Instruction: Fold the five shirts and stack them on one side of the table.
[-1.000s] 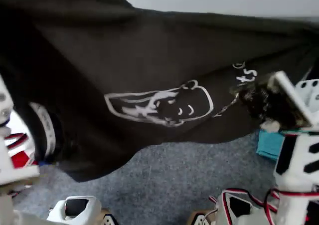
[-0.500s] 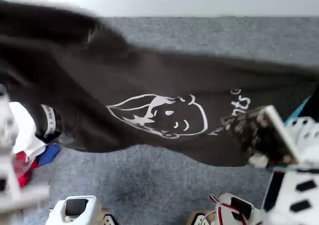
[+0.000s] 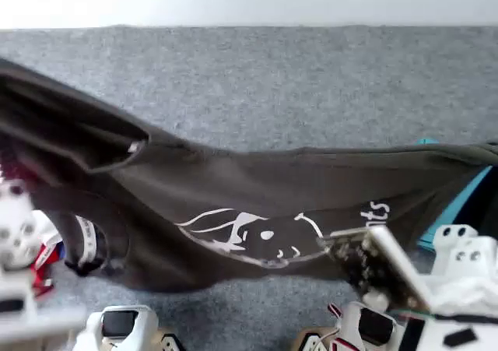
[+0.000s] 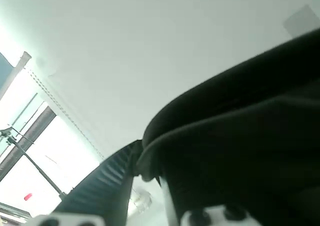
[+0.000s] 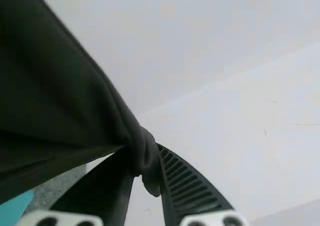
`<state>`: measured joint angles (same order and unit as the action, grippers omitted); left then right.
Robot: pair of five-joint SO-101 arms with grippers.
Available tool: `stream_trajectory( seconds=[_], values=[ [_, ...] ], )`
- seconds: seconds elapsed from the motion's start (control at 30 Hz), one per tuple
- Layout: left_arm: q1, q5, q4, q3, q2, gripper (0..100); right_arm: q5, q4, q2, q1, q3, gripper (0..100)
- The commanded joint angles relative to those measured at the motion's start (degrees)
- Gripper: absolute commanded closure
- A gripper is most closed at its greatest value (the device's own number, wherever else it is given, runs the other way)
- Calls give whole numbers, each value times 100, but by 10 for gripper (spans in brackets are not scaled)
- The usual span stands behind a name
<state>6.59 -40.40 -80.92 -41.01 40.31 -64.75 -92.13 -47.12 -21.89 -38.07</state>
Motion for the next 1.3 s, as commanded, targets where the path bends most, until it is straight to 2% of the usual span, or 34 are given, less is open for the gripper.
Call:
stream_trajectory(
  seconds=[0.0,0.07,0.17,0.27,0.4,0.57,0.67,0.93,1.1,1.27],
  values=[
    [-9,-44,9,884,-413,987,-53,259,760,-22,527,988],
    [-35,-62,35,1543,-677,987,-53,505,1147,145,905,988],
    [-44,-62,589,2492,-1116,987,-62,593,1754,462,1503,988],
    [-44,-62,1495,3319,-1565,987,-35,787,2396,831,2075,988],
    [-105,-62,2936,4198,-2303,987,-26,1824,3301,1051,2840,988],
    [-176,-53,4440,4321,-3508,987,-26,3503,4497,1209,3226,988],
    [-141,-53,5002,3960,-4255,987,-26,4470,5138,1253,3218,988],
    [-70,-62,5108,2000,-6163,987,-62,7204,6466,1490,3024,988],
    [-62,-62,4862,936,-6936,987,-44,7398,7231,1648,2145,988],
    [-105,-62,3684,233,-7059,987,-44,7116,7442,1640,1837,988]
  ],
)
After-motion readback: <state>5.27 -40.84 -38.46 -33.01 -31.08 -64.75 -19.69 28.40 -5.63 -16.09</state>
